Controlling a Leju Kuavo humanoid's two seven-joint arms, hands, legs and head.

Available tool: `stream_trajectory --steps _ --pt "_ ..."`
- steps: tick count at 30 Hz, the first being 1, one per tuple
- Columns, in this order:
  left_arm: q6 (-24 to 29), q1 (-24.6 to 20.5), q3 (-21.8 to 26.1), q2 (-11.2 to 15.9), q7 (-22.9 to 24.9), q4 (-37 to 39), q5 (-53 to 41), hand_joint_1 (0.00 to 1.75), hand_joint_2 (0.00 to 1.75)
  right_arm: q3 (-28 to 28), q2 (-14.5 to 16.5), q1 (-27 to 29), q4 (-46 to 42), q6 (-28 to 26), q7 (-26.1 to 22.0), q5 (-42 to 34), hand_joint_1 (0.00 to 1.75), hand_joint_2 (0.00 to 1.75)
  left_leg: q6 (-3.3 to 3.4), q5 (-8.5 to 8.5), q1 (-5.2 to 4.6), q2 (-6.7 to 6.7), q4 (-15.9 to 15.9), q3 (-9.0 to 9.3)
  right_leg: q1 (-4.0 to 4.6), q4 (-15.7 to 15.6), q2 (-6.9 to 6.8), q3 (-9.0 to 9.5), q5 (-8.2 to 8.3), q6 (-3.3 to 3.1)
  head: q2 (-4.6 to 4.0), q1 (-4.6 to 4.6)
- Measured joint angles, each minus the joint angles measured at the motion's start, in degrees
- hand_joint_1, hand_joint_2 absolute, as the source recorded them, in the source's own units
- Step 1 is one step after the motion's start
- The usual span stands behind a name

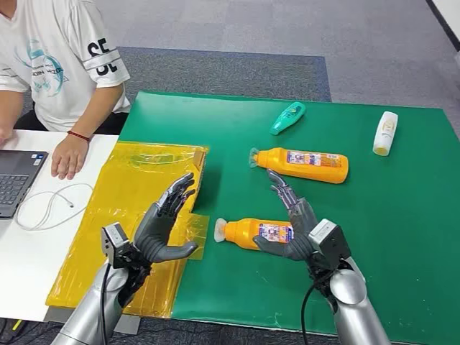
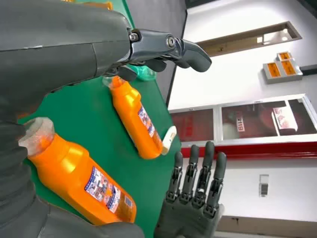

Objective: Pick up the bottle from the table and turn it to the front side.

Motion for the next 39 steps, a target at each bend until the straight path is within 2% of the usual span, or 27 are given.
stream_trajectory --steps 14,19,26,33,39 --pt "-1.0 0.0 0.0 0.2 0.7 0.3 1.1 0.0 1.75 0.1 -0.1 -0.6 0.3 -1.9 0.6 4.1 0.0 1.75 0.0 0.0 0.0 0.0 0.0 0.0 0.0 0.0 0.0 0.0 0.0 0.0 -0.01 0.0" --pt "-1.4 -0.1 0.0 0.4 0.6 0.7 1.5 0.0 1.75 0.6 -1.8 -2.2 1.0 -0.1 0.8 5.5 0.0 1.75 0.0 0.0 0.0 0.0 0.0 0.0 0.0 0.0 0.0 0.01 0.0 0.0 -0.02 0.0" --pt "-1.9 -0.8 0.0 1.0 -0.1 1.9 2.0 0.0 1.75 2.7 -6.8 -6.2 4.5 5.3 2.0 4.9 0.0 1.75 0.0 0.01 0.0 0.0 0.0 0.0 0.0 0.0 0.0 0.02 0.01 0.01 -0.01 -0.01" --pt "-2.8 -2.0 0.1 1.8 -0.9 3.4 2.9 0.0 1.75 8.9 -15.7 -14.0 12.2 11.0 4.7 4.2 0.0 1.75 0.03 0.03 -0.01 -0.01 0.0 0.0 -0.02 0.0 -0.02 0.04 0.05 0.05 -0.01 0.0" --pt "-3.2 -3.3 0.3 2.1 -1.1 4.5 3.6 0.0 1.75 16.4 -22.3 -21.0 18.5 13.3 6.2 4.8 0.0 1.75 0.04 0.05 -0.02 -0.02 0.0 0.0 -0.02 0.0 -0.03 0.05 0.06 0.06 -0.01 0.01"
